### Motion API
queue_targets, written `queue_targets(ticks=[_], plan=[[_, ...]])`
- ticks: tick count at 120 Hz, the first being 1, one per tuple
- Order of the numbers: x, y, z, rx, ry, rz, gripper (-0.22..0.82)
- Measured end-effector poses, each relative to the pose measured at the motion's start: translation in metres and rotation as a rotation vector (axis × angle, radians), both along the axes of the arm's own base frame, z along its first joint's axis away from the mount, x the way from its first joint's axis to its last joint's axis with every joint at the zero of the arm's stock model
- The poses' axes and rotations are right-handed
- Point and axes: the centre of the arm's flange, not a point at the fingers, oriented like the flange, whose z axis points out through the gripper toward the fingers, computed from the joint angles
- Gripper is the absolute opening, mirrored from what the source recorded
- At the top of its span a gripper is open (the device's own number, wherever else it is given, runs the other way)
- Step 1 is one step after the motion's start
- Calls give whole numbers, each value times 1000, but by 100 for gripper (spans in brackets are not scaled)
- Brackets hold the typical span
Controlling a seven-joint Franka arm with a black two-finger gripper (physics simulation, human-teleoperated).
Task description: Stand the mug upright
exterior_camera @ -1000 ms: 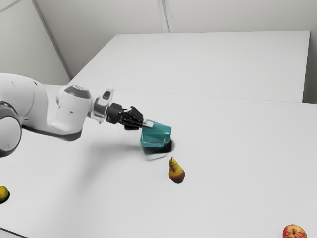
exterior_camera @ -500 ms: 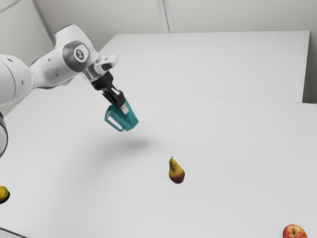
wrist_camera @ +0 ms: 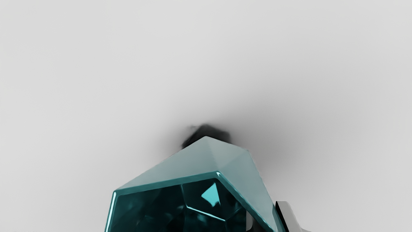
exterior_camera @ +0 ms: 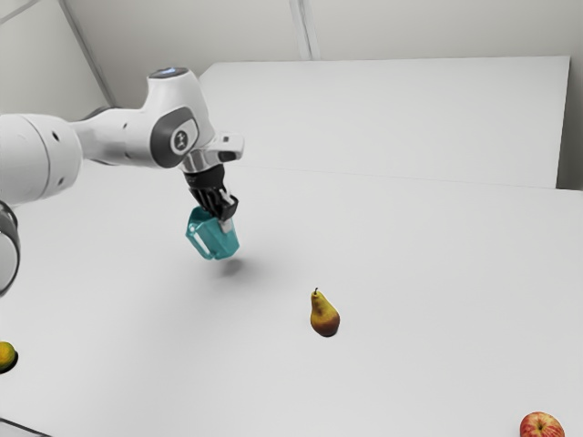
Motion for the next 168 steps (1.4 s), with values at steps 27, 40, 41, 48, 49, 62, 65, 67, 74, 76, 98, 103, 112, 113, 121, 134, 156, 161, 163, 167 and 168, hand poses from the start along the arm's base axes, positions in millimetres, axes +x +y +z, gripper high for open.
queue_targets(ticks=[27,40,41,48,49,62,65,67,74,76,98,103,112,113,121,134,156,161,163,167,168], plan=[[7,0,-32,34,5,58,-17],[9,0,-44,33,12,88,-17],[9,0,-45,33,13,91,-16],[10,0,-50,30,17,106,-15],[10,0,-50,30,17,108,-14],[10,0,-52,23,16,131,4],[10,0,-52,22,15,136,9],[10,0,-52,22,14,138,13],[11,0,-49,20,9,148,24],[10,0,-47,19,6,150,27],[4,-4,1,-2,-44,175,46],[2,-5,14,-13,-50,184,49],[2,-2,40,-34,-60,205,52],[2,-2,44,-36,-62,207,53],[7,0,75,-48,-80,217,55],[9,-2,126,-60,-102,220,57],[-11,-3,178,-58,-109,220,59],[-15,-4,183,-57,-101,218,59],[-17,-5,185,-57,-98,217,59],[-20,-6,188,-57,-91,216,60],[-20,-6,189,-57,-90,216,60]])
